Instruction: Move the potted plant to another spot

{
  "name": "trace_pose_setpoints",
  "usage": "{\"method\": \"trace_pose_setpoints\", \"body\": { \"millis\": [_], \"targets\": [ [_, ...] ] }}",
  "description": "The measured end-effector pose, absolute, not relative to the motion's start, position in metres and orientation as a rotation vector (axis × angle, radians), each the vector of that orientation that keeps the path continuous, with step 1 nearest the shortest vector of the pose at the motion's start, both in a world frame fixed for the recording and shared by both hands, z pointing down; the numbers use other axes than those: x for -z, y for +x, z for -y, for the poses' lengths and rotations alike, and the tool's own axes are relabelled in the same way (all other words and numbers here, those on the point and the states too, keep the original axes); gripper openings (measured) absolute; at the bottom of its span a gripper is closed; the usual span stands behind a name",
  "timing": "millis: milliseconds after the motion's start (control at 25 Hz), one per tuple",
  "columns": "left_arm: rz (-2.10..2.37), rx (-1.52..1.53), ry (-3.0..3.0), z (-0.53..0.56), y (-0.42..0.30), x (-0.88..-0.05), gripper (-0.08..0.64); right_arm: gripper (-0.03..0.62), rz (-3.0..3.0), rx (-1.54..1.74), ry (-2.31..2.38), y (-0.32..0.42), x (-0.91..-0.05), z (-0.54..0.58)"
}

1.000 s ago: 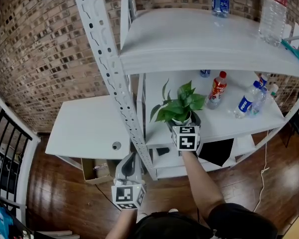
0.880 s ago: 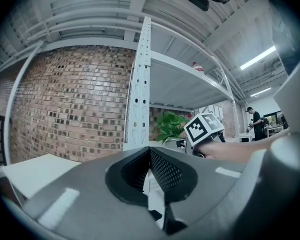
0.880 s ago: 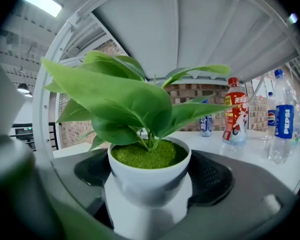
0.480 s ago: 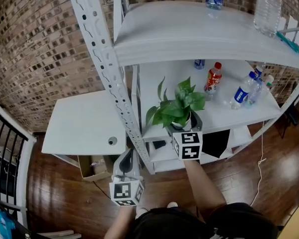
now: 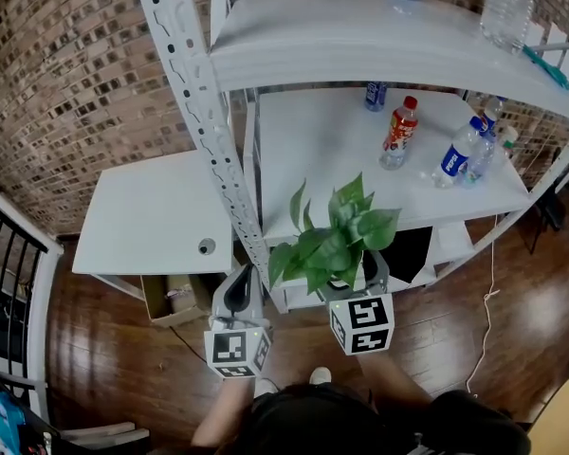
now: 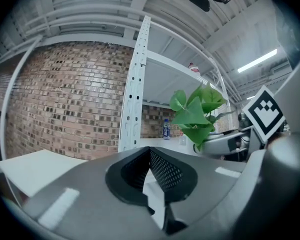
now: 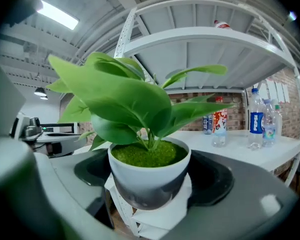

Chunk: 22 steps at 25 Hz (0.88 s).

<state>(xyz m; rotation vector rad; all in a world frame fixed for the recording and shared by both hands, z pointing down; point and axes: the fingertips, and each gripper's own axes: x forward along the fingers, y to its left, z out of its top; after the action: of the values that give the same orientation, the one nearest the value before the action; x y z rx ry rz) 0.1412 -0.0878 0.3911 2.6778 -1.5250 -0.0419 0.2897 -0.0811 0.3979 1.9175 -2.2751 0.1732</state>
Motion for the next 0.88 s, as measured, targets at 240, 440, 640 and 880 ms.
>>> {"method": "trace_pose_setpoints", "body": {
  "millis": [240,440,640,880],
  "targets": [
    [1.637,0.031,2.619,0.078,0.122,-0.395,0.012,0.466,2.387,-0.179,1.779,0.251,-0.409,0.052],
    [1.814,0.043,2.492,0.076,0.069,-0.403,0.012,0.466,2.499,-0.143,1.629,0.204,-0.407,0.045],
    [1.974,0.053,2.373,0.088,-0.013,-0.407,0.012,0.466,2.562,-0.114,1.501,0.138,-0.411,0.052],
    [1.971,0.049,2.388,0.129,-0.087,-0.406,0.012,0.466,2.581,-0.105,1.502,0.059,-0.413,0.096]
  ]
}}
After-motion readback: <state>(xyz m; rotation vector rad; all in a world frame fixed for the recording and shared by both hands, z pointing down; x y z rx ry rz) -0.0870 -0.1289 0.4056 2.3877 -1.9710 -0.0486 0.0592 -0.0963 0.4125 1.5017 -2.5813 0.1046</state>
